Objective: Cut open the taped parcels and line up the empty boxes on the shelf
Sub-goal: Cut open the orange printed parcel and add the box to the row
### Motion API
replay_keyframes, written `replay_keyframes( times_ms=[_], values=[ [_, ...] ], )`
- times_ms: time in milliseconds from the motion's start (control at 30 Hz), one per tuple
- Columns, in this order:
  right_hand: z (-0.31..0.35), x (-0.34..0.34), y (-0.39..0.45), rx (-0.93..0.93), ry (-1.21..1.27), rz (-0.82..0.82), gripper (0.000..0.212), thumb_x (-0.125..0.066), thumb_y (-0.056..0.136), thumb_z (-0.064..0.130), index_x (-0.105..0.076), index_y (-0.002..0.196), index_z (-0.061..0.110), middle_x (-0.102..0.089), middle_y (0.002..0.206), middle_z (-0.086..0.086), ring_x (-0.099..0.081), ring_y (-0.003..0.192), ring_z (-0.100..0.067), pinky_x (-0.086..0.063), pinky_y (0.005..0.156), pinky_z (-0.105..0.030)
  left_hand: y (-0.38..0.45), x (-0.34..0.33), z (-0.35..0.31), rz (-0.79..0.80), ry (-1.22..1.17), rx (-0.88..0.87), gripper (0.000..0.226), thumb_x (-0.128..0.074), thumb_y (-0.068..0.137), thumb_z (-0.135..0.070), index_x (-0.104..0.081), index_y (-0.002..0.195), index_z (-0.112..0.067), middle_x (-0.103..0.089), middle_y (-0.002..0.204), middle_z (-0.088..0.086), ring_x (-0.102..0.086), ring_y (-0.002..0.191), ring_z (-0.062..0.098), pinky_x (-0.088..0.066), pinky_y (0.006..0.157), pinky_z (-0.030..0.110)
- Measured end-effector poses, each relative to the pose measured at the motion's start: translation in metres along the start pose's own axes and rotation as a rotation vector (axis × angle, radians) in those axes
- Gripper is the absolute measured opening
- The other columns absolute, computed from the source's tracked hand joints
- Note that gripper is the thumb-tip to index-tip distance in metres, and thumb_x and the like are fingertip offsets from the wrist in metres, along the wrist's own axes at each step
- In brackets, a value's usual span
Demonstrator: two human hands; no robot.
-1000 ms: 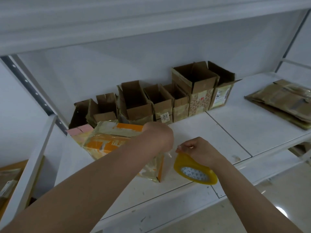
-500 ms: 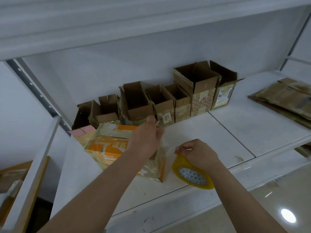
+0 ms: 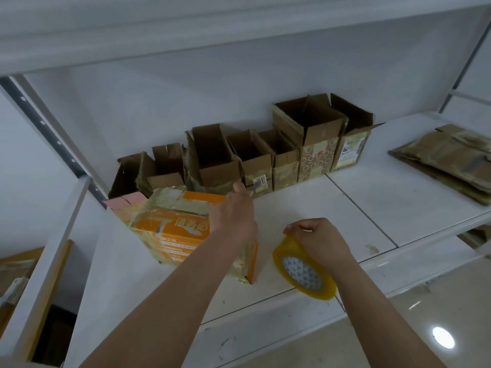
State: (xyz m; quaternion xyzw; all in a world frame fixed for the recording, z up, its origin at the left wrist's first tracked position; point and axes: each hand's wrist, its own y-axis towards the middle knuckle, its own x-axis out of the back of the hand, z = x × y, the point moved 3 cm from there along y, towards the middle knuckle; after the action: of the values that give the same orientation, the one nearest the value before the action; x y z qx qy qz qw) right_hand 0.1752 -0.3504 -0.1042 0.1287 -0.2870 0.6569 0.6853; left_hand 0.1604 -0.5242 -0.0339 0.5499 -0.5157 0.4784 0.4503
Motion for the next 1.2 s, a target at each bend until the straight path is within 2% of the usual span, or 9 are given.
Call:
replay_keyframes(
  times_ms=[133,300,600,700,767,867,933,1067,1200],
  values=[
    [0.002,0.000,0.001,-0.011,0.001,-0.003,0.018,-0.063,0.087,0.047,-0.073,0.073,0.044,-0.070,0.096,0.018,-0.064,0.088,-0.010,-0.054,0.087,-0.037,-0.007,0.000,0.003,0.002,0.033,-0.098,0.044,-0.063,0.090,-0.016,-0.041,0.126,-0.008,-0.055,0.114,0.010,-0.059,0.101,0.029,-0.041,0.068,0.032],
    [0.007,0.000,0.001,0.004,0.024,0.018,0.014,-0.063,0.085,0.048,-0.076,0.078,0.046,-0.072,0.095,0.018,-0.067,0.089,-0.012,-0.055,0.088,-0.041,-0.035,-0.001,0.025,0.085,-0.065,-0.363,0.030,-0.060,0.087,-0.020,-0.042,0.111,-0.019,-0.048,0.090,-0.001,-0.057,0.086,0.024,-0.051,0.067,0.041],
    [0.025,-0.008,-0.011,0.022,0.032,0.105,0.013,-0.069,0.085,0.042,-0.078,0.077,0.038,-0.073,0.089,0.015,-0.067,0.089,-0.011,-0.054,0.092,-0.042,-0.064,0.032,0.071,0.283,0.049,-0.701,0.040,-0.066,0.086,-0.020,-0.052,0.122,-0.029,-0.057,0.112,-0.009,-0.052,0.100,0.011,-0.046,0.081,0.032],
    [0.034,-0.008,-0.025,0.036,0.129,0.134,0.016,-0.068,0.089,0.036,-0.080,0.079,0.032,-0.075,0.085,0.008,-0.070,0.086,-0.015,-0.057,0.088,-0.041,-0.061,0.037,0.090,0.275,0.026,-0.641,0.056,-0.068,0.086,-0.026,-0.044,0.136,-0.033,-0.056,0.117,-0.012,-0.051,0.097,0.004,-0.041,0.076,0.021],
    [0.043,-0.008,-0.036,0.069,0.157,0.154,0.019,-0.064,0.092,0.036,-0.080,0.082,0.030,-0.076,0.086,0.007,-0.071,0.086,-0.016,-0.058,0.086,-0.040,-0.062,0.039,0.096,0.235,-0.211,-0.516,0.059,-0.071,0.085,-0.034,-0.041,0.135,-0.035,-0.056,0.099,-0.016,-0.053,0.079,-0.003,-0.036,0.065,0.012],
    [0.058,-0.004,-0.049,0.131,0.172,0.128,0.020,-0.063,0.093,0.036,-0.080,0.086,0.030,-0.075,0.088,0.010,-0.070,0.086,-0.013,-0.058,0.086,-0.037,-0.066,0.046,0.091,-0.064,-0.708,-0.211,0.021,-0.070,0.085,-0.042,-0.059,0.100,-0.031,-0.063,0.073,-0.012,-0.057,0.055,-0.005,-0.040,0.054,0.010],
    [0.069,-0.001,-0.057,0.174,0.179,0.120,0.020,-0.062,0.094,0.035,-0.080,0.086,0.031,-0.075,0.086,0.011,-0.070,0.086,-0.011,-0.057,0.087,-0.037,-0.070,0.045,0.083,-0.133,-0.840,-0.063,0.032,-0.069,0.079,-0.058,-0.063,0.093,-0.029,-0.066,0.073,-0.011,-0.061,0.060,-0.006,-0.044,0.055,0.009],
    [0.085,0.002,-0.076,0.232,0.195,0.126,0.021,-0.062,0.094,0.031,-0.080,0.083,0.032,-0.076,0.081,0.009,-0.072,0.082,-0.011,-0.058,0.084,-0.039,-0.080,0.037,0.050,0.069,-0.732,-0.141,0.080,-0.058,0.050,-0.091,-0.053,0.101,-0.030,-0.061,0.094,-0.016,-0.060,0.087,0.002,-0.048,0.068,0.024],
    [0.091,0.001,-0.088,0.244,0.250,0.148,0.024,-0.061,0.095,0.030,-0.080,0.084,0.022,-0.076,0.077,-0.001,-0.073,0.077,-0.017,-0.059,0.082,-0.043,-0.082,0.032,0.037,0.041,-0.665,-0.190,0.072,-0.072,0.052,-0.078,-0.054,0.099,-0.027,-0.063,0.090,-0.015,-0.060,0.083,0.000,-0.052,0.069,0.025]
  ],
)
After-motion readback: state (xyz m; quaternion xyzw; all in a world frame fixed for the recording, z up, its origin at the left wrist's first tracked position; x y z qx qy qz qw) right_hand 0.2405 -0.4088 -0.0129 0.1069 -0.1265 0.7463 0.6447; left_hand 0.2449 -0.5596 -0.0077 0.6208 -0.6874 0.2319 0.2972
